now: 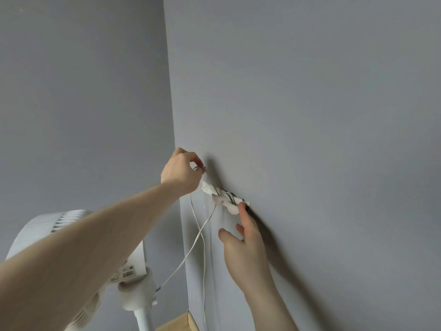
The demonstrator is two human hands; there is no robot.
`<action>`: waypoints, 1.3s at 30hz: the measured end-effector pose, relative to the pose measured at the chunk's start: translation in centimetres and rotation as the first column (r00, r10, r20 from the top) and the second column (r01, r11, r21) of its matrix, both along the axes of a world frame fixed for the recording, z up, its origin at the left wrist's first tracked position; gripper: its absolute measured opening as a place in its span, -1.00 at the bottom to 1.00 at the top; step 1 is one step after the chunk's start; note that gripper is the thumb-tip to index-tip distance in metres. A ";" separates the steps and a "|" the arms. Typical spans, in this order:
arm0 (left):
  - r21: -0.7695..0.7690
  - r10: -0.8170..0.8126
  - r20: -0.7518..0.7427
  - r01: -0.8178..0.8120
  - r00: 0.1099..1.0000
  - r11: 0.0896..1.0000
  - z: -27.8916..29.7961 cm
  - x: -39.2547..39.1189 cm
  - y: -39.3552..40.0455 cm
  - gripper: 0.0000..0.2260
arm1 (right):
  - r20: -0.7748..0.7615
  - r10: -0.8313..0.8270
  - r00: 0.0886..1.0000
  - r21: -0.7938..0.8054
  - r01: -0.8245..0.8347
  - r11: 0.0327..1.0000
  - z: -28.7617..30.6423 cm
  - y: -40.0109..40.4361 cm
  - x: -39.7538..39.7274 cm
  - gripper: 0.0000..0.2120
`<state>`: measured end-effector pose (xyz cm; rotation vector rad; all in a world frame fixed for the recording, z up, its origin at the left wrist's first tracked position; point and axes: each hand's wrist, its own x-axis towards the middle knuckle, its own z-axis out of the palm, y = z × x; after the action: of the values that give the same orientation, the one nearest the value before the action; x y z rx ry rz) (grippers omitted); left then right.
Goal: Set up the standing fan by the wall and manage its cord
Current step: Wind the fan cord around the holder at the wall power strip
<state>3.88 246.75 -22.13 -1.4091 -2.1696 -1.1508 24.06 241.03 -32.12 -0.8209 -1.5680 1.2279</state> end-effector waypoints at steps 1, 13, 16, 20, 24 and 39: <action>0.004 0.016 -0.007 -0.016 1.000 1.000 0.5 -0.3 -0.3 -0.94 | 0.002 0.010 1.000 -0.008 -0.010 1.000 0.1 -0.1 0.1 -0.29; 0.356 0.125 -0.048 -0.100 0.991 0.929 10.4 -0.1 -4.3 -0.88 | -0.019 0.095 0.995 -0.069 -0.096 0.993 1.1 -1.2 1.3 -0.35; 0.368 0.113 -0.080 -0.075 0.990 0.927 12.8 1.3 -5.4 -0.94 | -0.039 0.087 0.995 -0.067 -0.089 0.994 1.2 -1.7 1.5 -0.39; 0.361 0.050 -0.099 -0.011 0.994 0.932 14.6 3.4 -6.5 -0.92 | -0.068 0.071 0.995 -0.083 -0.076 0.994 1.1 -2.7 1.8 -0.39; 0.408 0.029 -0.070 0.002 0.997 0.913 16.4 5.4 -8.1 -0.88 | -0.043 0.087 0.995 -0.086 -0.090 0.992 1.0 -4.2 2.3 -0.39; 0.129 -0.210 -0.061 0.216 0.976 0.968 16.6 12.6 -15.2 -0.92 | -0.187 0.065 0.980 -0.023 -0.070 0.997 2.4 -5.7 5.1 -0.48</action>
<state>16.44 231.56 -5.54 -1.6211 -1.9054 -1.2977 29.18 235.31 -29.68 -0.6556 -1.4386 1.3400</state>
